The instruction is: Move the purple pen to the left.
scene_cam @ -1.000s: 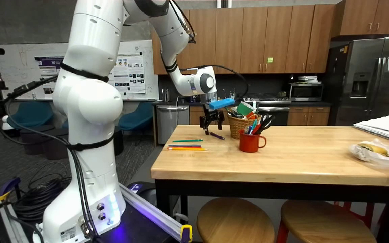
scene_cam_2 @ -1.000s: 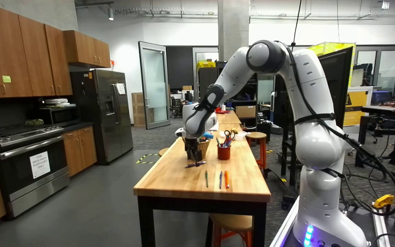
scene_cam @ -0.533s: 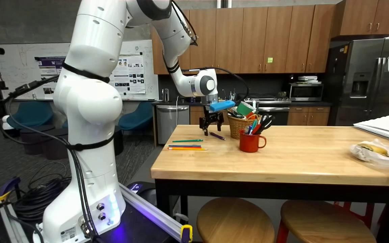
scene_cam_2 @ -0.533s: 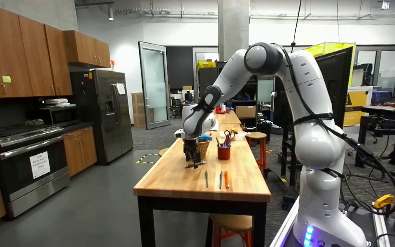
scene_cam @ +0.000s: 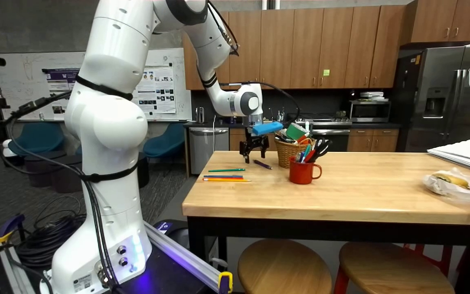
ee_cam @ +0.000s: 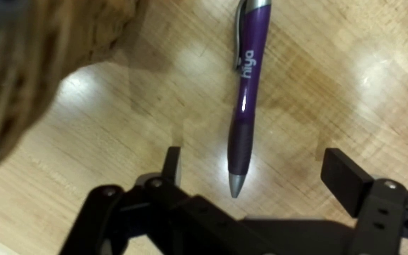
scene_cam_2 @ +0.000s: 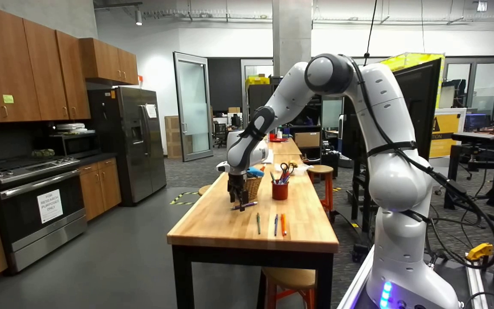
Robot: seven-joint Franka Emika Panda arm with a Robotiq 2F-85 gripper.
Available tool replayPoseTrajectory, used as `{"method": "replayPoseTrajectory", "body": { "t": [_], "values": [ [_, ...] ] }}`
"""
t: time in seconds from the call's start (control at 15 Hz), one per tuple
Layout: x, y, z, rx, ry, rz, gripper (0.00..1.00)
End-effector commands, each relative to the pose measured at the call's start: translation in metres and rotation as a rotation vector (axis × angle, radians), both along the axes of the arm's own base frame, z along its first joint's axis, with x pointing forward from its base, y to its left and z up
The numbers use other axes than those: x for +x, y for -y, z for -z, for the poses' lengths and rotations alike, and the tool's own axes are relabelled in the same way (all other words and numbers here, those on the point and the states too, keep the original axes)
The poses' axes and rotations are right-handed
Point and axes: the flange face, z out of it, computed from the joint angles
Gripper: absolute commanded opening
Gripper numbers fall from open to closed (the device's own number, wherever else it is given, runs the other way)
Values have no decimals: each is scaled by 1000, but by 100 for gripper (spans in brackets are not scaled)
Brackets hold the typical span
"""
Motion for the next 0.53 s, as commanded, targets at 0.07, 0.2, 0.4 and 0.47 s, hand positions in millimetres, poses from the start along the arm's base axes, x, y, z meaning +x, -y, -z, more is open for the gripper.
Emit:
{"method": "replayPoseTrajectory", "body": {
  "t": [0.07,0.2,0.4,0.47],
  "values": [
    [3,2,3,23,-2,-6,100],
    [3,2,5,25,-6,-5,98],
    [2,3,4,27,-6,0,93],
    [2,4,3,26,-6,1,88]
  ]
}}
